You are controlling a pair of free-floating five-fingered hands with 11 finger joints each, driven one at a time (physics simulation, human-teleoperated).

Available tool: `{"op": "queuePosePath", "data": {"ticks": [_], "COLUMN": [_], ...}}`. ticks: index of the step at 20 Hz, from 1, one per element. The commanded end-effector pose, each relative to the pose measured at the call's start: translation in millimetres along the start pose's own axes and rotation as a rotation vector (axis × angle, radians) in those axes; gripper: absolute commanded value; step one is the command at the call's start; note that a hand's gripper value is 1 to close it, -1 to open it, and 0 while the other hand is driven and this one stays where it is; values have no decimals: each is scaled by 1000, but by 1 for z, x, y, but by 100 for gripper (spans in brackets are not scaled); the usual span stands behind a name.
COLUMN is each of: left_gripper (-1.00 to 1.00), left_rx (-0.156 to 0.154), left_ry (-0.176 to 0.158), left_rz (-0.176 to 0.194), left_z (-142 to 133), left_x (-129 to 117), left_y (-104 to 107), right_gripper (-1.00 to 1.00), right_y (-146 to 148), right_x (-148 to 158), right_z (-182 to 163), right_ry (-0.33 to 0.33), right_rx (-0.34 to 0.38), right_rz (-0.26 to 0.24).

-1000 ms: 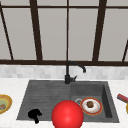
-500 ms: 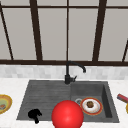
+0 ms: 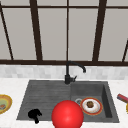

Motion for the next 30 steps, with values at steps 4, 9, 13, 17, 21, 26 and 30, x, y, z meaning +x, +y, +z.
{"op": "queuePosePath", "data": {"ticks": [4, 9, 13, 17, 21, 26, 30], "left_gripper": [0, 0, 0, 0, 0, 0, 0], "left_rx": [0, 0, 0, 0, 0, 0, 0], "left_ry": [0, 0, 0, 0, 0, 0, 0], "left_rz": [0, 0, 0, 0, 0, 0, 0], "left_z": [0, 0, 0, 0, 0, 0, 0], "left_x": [0, 0, 0, 0, 0, 0, 0], "left_y": [0, 0, 0, 0, 0, 0, 0], "right_gripper": [-100, -100, -100, -100, -100, -100, -100], "right_y": [-11, -23, -19, -16, -2, 5, 17], "right_x": [-2, 4, 19, 34, 42, 48, 56], "right_z": [10, 18, 23, 27, 28, 24, 20], "right_ry": [-150, -187, -196, -212, -194, -236, -246], "right_rx": [10, 51, 76, 59, 112, 173, 226], "right_rz": [57, 102, 113, 130, 176, 197, 220]}}
